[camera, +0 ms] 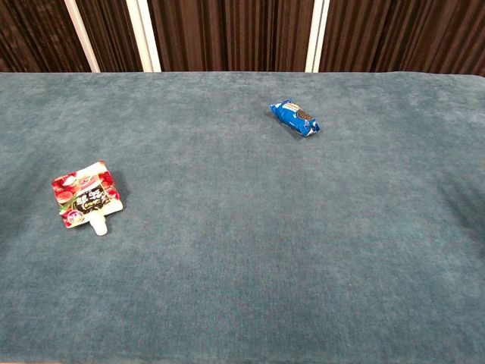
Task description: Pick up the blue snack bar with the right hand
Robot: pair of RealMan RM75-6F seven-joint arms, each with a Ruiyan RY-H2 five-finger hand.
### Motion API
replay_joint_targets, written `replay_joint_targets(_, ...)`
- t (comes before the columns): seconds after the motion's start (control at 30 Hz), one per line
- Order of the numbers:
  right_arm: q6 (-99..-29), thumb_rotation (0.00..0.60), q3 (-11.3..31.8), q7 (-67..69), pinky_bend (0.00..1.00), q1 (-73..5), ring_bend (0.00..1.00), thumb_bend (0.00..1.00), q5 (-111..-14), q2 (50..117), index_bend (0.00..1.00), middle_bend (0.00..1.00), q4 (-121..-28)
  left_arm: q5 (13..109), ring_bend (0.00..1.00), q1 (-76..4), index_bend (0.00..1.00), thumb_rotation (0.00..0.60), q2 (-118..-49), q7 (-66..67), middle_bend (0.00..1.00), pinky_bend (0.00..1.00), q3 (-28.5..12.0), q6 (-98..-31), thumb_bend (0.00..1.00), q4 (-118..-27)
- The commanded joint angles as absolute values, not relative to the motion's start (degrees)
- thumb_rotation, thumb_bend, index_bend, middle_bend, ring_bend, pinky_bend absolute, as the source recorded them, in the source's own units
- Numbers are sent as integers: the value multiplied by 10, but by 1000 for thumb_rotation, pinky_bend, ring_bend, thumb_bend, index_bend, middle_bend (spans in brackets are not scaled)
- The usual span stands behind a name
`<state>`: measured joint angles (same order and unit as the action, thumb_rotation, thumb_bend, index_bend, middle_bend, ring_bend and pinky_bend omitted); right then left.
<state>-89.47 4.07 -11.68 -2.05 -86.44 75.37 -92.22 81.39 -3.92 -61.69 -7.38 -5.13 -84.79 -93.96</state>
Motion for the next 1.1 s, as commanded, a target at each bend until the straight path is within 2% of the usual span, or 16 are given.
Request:
replay_joint_targets(0.03,-894,600,41,-117,193,-21,101,115,-864,754,99,0,-921,812,122,-39,141,600,-617,-73,38,134,-52,-848,525,-939)
replay_joint_targets(1.1,-871,600,40,-100,193,-22,101,115,-846,748,99,0,-929,810,122,-38,141,600,-618,-75,38,134,-51,-849,525,-944)
